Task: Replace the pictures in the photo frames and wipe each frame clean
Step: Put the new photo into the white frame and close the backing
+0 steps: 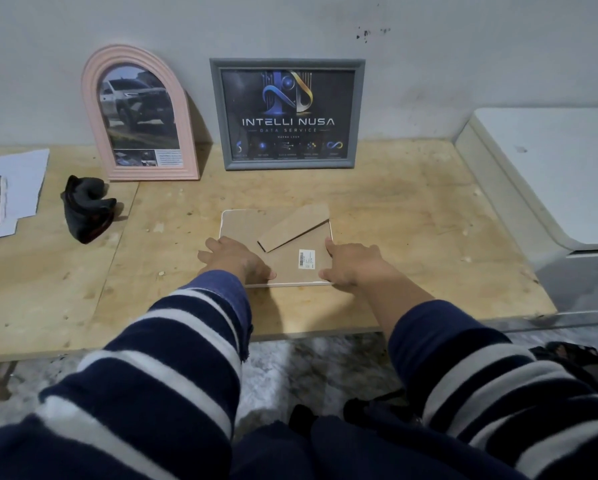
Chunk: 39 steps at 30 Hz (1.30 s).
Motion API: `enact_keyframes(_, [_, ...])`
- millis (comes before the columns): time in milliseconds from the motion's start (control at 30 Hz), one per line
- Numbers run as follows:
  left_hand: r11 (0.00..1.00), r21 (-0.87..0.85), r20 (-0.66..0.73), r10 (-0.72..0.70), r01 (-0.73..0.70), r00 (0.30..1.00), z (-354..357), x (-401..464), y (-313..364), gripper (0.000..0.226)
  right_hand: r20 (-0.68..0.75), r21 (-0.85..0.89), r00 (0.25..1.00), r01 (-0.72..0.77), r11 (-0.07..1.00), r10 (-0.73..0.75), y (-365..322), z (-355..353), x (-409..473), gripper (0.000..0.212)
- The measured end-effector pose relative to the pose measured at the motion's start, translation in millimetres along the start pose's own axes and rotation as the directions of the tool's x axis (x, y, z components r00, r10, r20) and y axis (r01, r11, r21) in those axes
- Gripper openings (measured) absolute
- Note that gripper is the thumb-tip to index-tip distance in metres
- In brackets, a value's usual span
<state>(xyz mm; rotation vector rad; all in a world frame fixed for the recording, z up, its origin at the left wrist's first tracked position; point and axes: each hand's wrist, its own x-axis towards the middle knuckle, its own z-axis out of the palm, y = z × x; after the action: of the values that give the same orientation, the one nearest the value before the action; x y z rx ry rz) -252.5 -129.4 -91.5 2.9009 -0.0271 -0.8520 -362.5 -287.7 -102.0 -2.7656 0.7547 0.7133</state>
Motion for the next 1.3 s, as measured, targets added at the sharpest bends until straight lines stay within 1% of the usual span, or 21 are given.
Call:
enact_keyframes(67, [1.0,0.002,0.004,-0.003,0.003,1.0,-1,0,1,0.115,0.001,0.011,1.0,-0.003,1.0,0.003,-2,-6,0,0.066])
enact_keyframes(100, [1.0,0.004,0.009,-0.004,0.004,1.0,0,0,0,0.115,-0.001,0.02,1.0,-0.006,1.0,0.006,-3,-7,1,0.055])
enact_keyframes(167, [1.0,-0.003,0.029,0.001,-0.001,1.0,-3,1,1,0.116,-0.075,0.042,0.997,-0.025,0.999,0.028,-4,-13,4,0.031])
enact_keyframes(200, [1.0,-0.01,0.038,0.009,-0.009,0.999,-5,2,1,0.119,-0.126,0.055,0.991,-0.044,0.998,0.051,-5,-16,6,0.026])
enact_keyframes(267, [0.999,0.006,0.02,0.053,-0.054,0.998,-6,5,4,0.127,-0.202,0.085,0.975,-0.072,0.994,0.088,-7,-20,10,0.031])
enact_keyframes(333, [0.988,0.057,-0.027,0.148,-0.146,0.989,-8,5,12,0.13,-0.237,0.153,0.965,-0.072,0.986,0.107,-9,-18,14,0.042])
enact_keyframes(400, [0.953,0.108,-0.05,0.291,-0.285,0.955,-8,7,24,0.116,-0.255,0.23,0.958,-0.067,0.971,0.127,-10,-12,19,0.05])
enact_keyframes(500, [0.867,0.141,-0.017,0.485,-0.478,0.874,-5,9,39,0.093,-0.284,0.308,0.949,-0.042,0.95,0.134,-8,0,19,0.054])
enact_keyframes(567, [0.809,0.17,0.028,0.567,-0.563,0.823,-3,15,50,0.092,-0.237,0.358,0.962,-0.043,0.933,0.136,-7,4,26,0.06])
enact_keyframes(667, [0.762,0.209,0.084,0.61,-0.613,0.788,-3,22,62,0.098,-0.117,0.378,0.988,-0.052,0.925,0.104,-2,0,34,0.066])
enact_keyframes(733, [0.75,0.229,0.109,0.613,-0.62,0.782,-5,27,68,0.099,-0.092,0.322,0.993,-0.044,0.946,0.078,3,-6,36,0.064])
enact_keyframes(800, [0.742,0.259,0.121,0.61,-0.618,0.783,-8,31,73,0.096,-0.087,0.21,0.995,-0.039,0.977,0.059,7,-13,37,0.062])
enact_keyframes(867, [0.738,0.284,0.106,0.61,-0.612,0.785,-11,33,76,0.094,-0.066,0.105,0.997,-0.029,0.994,0.036,9,-20,36,0.067])
enact_keyframes(900, [0.735,0.294,0.103,0.611,-0.611,0.785,-11,33,77,0.093,-0.042,0.092,0.999,-0.028,0.995,0.032,10,-21,35,0.07])
enact_keyframes(967, [0.723,0.316,0.103,0.618,-0.615,0.779,-12,35,77,0.091,0.013,0.136,0.999,-0.053,0.989,0.051,9,-23,35,0.072])
enact_keyframes(1033, [0.716,0.331,0.103,0.62,-0.615,0.778,-13,37,78,0.09,0.061,0.187,0.996,-0.081,0.979,0.071,9,-26,39,0.067])
enact_keyframes(1100, [0.714,0.34,0.097,0.621,-0.612,0.778,-13,38,78,0.091,0.099,0.203,0.993,-0.089,0.975,0.07,9,-23,42,0.062])
enact_keyframes(1200, [0.707,0.353,0.092,0.625,-0.613,0.775,-13,38,79,0.092,0.13,0.198,0.99,-0.087,0.976,0.062,10,-20,42,0.06])
enact_keyframes(1300, [0.704,0.364,0.094,0.624,-0.61,0.776,-14,36,80,0.091,0.114,0.207,0.991,-0.095,0.974,0.073,10,-20,39,0.059])
